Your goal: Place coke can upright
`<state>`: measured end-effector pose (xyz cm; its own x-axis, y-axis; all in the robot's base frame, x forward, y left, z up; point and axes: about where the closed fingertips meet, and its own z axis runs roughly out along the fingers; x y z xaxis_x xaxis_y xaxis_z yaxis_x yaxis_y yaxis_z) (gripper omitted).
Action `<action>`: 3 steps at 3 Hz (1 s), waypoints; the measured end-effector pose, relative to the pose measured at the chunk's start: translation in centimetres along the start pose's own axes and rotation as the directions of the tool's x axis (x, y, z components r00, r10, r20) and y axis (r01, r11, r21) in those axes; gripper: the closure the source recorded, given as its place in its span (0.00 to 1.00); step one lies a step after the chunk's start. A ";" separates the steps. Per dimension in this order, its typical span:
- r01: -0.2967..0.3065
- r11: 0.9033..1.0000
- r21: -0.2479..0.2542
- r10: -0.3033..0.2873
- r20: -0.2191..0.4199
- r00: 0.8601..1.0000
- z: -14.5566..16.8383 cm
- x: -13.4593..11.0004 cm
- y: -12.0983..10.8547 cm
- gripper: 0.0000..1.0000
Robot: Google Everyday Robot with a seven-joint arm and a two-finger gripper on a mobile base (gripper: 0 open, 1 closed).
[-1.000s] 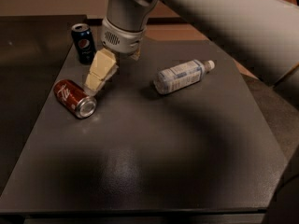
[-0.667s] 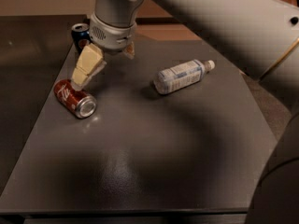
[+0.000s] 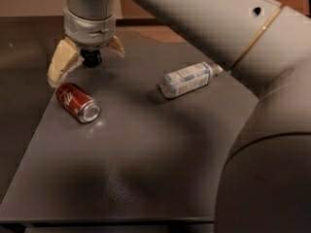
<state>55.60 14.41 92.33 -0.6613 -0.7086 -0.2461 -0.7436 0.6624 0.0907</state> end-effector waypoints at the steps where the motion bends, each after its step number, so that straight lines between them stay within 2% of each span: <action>1: 0.000 0.999 0.045 0.002 -0.042 0.999 1.6 -1.5 1.0 0.00; 3: 0.045 0.997 0.062 -0.037 -0.119 0.992 5.4 -3.6 3.0 0.00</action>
Offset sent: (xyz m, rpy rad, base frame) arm 0.0054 0.0576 -0.0445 -0.1910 0.0373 0.0356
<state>56.30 20.20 88.30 -0.6402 -0.7566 -0.1331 -0.7649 0.6438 0.0192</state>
